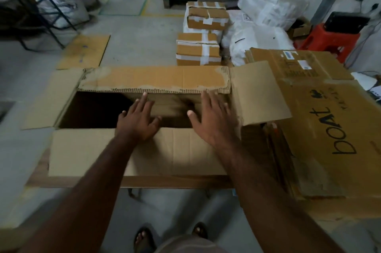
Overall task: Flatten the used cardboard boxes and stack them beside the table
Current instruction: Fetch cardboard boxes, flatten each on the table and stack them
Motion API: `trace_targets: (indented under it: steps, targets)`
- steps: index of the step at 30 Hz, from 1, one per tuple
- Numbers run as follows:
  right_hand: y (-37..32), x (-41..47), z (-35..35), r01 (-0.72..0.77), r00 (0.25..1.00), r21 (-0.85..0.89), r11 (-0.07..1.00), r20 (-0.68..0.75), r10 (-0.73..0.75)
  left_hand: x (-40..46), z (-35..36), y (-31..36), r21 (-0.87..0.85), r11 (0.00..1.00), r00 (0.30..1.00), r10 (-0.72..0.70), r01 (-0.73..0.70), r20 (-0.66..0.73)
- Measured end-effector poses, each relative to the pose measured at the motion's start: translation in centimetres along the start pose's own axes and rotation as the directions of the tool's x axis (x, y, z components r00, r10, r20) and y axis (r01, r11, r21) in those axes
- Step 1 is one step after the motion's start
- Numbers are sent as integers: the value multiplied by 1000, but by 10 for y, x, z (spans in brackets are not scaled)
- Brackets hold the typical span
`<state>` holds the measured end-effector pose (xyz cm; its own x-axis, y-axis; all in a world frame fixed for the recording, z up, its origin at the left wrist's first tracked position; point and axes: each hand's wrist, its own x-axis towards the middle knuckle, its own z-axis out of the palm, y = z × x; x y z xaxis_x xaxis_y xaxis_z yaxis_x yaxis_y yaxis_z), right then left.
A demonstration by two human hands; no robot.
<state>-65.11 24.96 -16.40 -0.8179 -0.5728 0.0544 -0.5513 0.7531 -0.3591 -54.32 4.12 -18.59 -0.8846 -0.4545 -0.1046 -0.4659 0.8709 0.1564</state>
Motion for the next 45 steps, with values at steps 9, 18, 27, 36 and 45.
trace_targets:
  steps: [9,18,27,36,45]
  targets:
    - [-63,27,51,173,962,-37,984,222,-161,-5,1,-3,-22,1000,1000,-12,12,22]
    - [-71,54,30,173,981,-194,966,117,-153,0,-14,-26,-54,998,998,-35,32,-61]
    - [-91,198,11,95,955,-253,963,295,-17,8,-7,-48,-10,1000,997,-25,25,76]
    - [-127,151,55,337,941,-283,898,62,-333,8,-11,-51,-22,1000,982,26,-22,190]
    - [-145,243,10,-131,964,-378,916,-264,28,11,-7,-55,-67,996,970,74,-60,230]
